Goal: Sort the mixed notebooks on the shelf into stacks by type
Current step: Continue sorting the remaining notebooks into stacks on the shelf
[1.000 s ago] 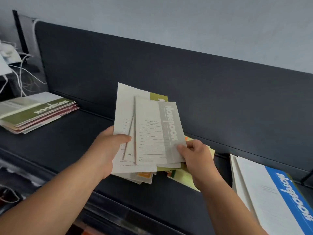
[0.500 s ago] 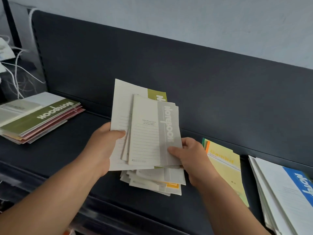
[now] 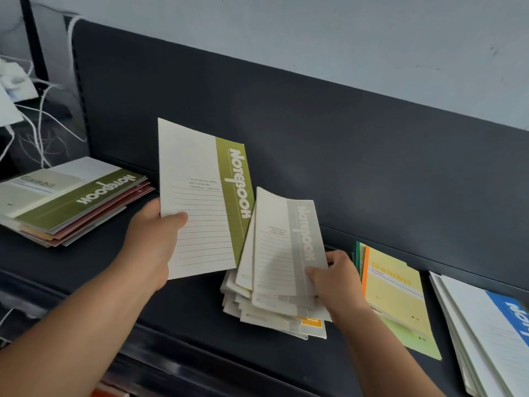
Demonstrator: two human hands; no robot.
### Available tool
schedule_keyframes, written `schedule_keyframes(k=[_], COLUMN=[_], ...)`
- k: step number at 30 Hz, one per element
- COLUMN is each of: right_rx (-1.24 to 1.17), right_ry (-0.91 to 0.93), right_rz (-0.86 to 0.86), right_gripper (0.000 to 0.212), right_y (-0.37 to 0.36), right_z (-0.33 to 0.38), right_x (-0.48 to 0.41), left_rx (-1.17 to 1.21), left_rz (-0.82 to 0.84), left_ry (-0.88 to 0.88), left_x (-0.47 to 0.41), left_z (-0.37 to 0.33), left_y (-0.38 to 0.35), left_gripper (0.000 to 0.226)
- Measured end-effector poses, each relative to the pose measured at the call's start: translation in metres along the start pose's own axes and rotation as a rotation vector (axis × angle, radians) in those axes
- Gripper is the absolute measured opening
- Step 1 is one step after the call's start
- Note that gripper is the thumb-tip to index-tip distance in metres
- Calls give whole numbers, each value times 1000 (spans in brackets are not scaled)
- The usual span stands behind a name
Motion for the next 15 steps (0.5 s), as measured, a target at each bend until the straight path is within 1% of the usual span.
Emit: schedule_keyframes(k=[6,10,15], right_rx=[127,151,124], right_ry=[-13,-19,104], right_rz=[-30,-8,39], right_gripper=[26,34,37], right_y=[-2,-5,-6], right_z=[-4,0,10], right_x=[-5,-1,9], left_rx=[80,102,75], left_rz=[-68,-26,49], left_ry=[-50,-20,23], left_x=[-4,-1,7], left_z=[-14,-14,-6], left_y=[25,20,2], left_gripper=[34,31,28])
Point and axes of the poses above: each hand's wrist, its own x-axis away from the middle knuckle, its own y-axis out of the back of the hand, z = x × y, the point moved 6 cm from there along -x, towards the middle knuckle, and after that the axes turned 3 degrees about z, right-handed, at the moved point
